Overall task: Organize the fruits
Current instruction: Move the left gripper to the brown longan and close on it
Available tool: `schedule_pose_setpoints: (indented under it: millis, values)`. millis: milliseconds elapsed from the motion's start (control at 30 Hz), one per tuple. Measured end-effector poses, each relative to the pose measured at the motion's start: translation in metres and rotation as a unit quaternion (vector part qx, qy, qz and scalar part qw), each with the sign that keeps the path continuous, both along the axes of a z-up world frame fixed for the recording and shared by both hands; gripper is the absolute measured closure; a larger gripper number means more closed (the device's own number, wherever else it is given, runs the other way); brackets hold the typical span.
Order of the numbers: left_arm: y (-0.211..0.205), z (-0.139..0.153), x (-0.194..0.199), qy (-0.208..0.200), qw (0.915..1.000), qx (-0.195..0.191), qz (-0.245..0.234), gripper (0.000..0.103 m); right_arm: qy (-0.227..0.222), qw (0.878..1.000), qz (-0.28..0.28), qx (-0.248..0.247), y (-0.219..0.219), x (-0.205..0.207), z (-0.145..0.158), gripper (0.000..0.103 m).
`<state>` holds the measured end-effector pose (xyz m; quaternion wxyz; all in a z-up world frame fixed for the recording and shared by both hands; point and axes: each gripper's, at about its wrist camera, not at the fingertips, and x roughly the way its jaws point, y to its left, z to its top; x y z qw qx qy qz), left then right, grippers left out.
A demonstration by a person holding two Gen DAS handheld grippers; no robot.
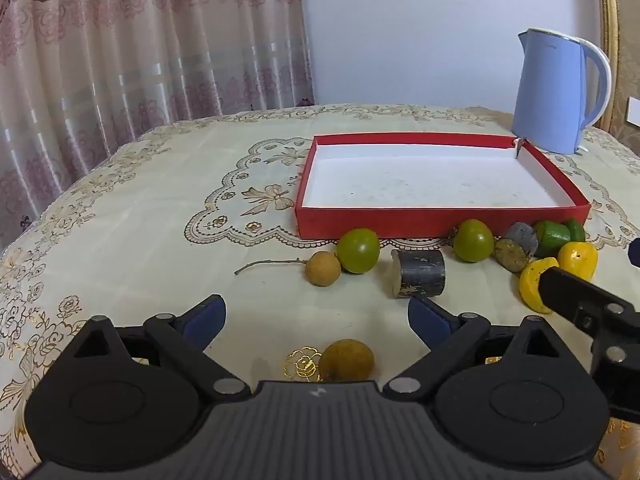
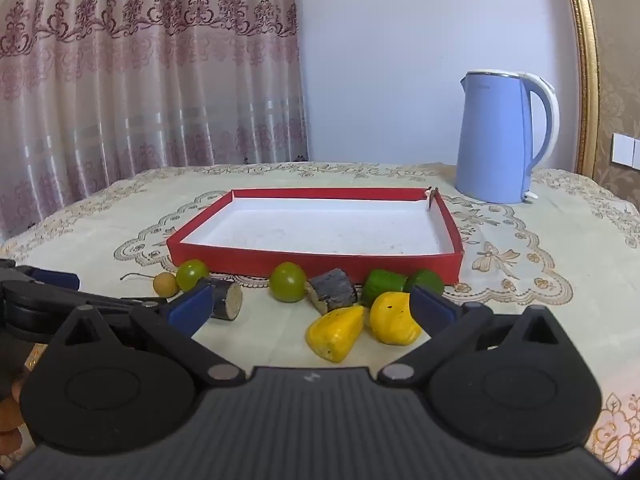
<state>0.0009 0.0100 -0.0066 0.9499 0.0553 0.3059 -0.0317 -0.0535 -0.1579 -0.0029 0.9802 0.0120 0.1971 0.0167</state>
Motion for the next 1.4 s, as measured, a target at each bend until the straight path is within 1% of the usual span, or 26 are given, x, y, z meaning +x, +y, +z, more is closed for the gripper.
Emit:
schedule_pose_setpoints:
  millis: [200,367,600,733,900,967,1200,1400]
  values:
    - [0.001,0.000,-0.002,-0.003,0.9999,-0.001,-0.013,0.004,0.005,1.000,0.002,0.004,-0.004,-0.001,0.000,0.000]
    - [0.006,-0.001,-0.005,0.002,0.9999,0.000,-0.014,0.004,0.002,1.000,-0.002,-0.003,-0.004,-0.004,-0.001,0.000]
    - [0.025,-0.005,-0.009,0.005,0.9994,-0.012,-0.033,0.004,0.009,1.000,-0.003,-0.004,-0.009,-0.002,-0.005,0.000]
    - [0.032,-0.008,-0.011,0.005,0.9986,-0.022,-0.048,0.004,0.011,1.000,0.002,-0.008,-0.007,-0.001,-0.008,0.000]
    - [0.036,-0.009,-0.011,0.021,0.9961,-0.048,-0.071,0.004,0.011,1.000,0.003,-0.008,-0.007,-0.001,-0.010,0.000]
    - [0.036,-0.010,-0.011,0.027,0.9951,-0.053,-0.079,0.004,0.013,1.000,0.004,-0.008,-0.008,0.000,-0.010,0.000]
    - [0.026,-0.014,-0.009,0.030,0.9949,-0.039,-0.088,0.005,0.018,1.000,0.010,-0.001,-0.010,0.000,-0.013,0.000]
    - [0.018,-0.015,-0.009,0.021,0.9960,-0.014,-0.086,0.005,0.017,1.000,0.008,-0.003,-0.010,0.001,-0.014,0.000]
